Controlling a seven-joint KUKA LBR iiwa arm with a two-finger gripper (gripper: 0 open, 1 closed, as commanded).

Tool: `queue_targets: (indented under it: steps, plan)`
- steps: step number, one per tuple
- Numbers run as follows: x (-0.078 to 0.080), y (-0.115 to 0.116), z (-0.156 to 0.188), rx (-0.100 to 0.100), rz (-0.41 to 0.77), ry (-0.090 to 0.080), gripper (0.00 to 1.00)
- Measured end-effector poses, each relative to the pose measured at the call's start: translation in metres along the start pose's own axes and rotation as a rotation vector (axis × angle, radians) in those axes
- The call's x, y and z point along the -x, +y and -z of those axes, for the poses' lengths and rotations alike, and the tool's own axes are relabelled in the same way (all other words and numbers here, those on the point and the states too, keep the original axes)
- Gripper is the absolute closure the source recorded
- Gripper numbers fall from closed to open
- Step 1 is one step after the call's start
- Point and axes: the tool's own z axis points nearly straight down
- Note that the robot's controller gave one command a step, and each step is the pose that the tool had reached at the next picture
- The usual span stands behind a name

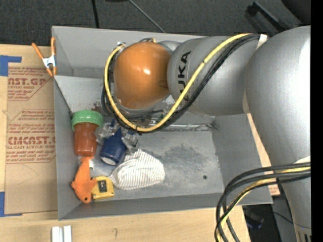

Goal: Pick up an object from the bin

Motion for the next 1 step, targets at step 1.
queue_targets:
  steps: [1]
  plan:
    - [0.0010, -0.0008, -0.0058, -0.002, 0.000, -0.003, 1.00]
